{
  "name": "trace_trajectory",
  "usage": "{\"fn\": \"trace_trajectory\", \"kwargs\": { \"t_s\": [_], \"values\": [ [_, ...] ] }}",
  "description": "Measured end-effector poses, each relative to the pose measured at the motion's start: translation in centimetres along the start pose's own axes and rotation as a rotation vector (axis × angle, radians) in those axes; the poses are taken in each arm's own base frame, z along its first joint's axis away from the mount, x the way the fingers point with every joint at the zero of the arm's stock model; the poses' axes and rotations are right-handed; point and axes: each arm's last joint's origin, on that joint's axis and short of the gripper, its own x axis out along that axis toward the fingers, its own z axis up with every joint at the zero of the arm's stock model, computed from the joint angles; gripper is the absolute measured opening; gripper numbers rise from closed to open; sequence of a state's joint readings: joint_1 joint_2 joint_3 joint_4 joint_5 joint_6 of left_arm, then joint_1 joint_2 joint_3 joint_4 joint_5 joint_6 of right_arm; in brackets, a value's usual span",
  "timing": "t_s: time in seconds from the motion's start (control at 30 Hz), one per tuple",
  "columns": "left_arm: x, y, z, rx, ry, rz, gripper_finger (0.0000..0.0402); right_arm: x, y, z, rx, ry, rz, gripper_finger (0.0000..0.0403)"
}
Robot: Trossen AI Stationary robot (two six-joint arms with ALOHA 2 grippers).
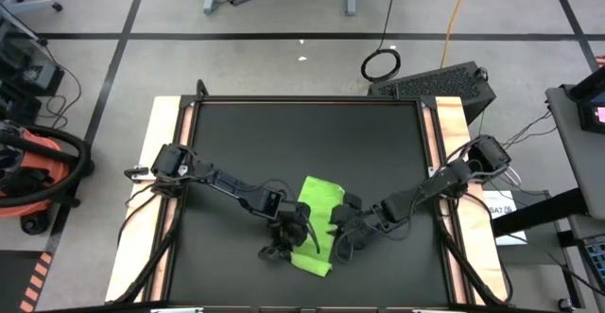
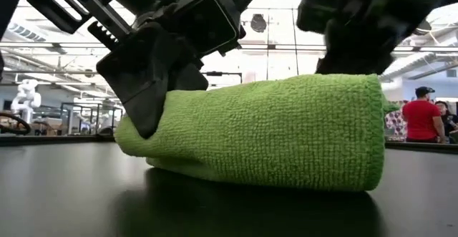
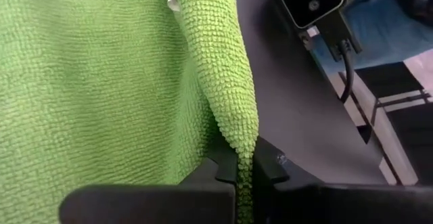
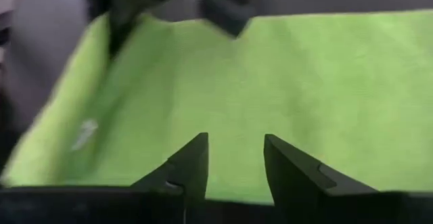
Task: Roll towel
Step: Roll the green microfiber towel
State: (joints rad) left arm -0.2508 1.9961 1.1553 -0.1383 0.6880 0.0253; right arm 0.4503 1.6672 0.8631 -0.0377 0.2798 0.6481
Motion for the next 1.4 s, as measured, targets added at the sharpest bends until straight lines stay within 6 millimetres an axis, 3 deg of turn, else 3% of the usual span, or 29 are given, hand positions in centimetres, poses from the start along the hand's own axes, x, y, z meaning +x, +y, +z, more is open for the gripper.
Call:
{"fn": "trace_trajectory", "kwargs": {
  "t_s": [0.33,0.53,0.83,1.2,1.4],
  "values": [
    [-0.3,0.3,0.0,-0.052,-0.006,0.004,0.0005,3.3,-4.4,0.9,-0.001,0.12,-0.044,0.0101],
    [-1.2,1.4,0.0,-0.104,-0.027,0.02,0.0005,4.5,-6.5,1.5,-0.011,0.131,-0.065,0.0083],
    [-3.9,4.4,-0.3,-0.208,-0.07,0.061,0.0005,4.8,-11.8,3.7,-0.021,0.123,-0.118,0.0075],
    [-9.0,9.0,-3.0,-0.383,-0.066,0.146,0.0005,4.1,-19.5,5.7,0.032,0.113,-0.149,0.0075],
    [-11.0,10.6,-3.7,-0.433,-0.11,0.168,0.0005,3.4,-22.5,6.1,0.074,0.105,-0.131,0.0075]
  ]
}}
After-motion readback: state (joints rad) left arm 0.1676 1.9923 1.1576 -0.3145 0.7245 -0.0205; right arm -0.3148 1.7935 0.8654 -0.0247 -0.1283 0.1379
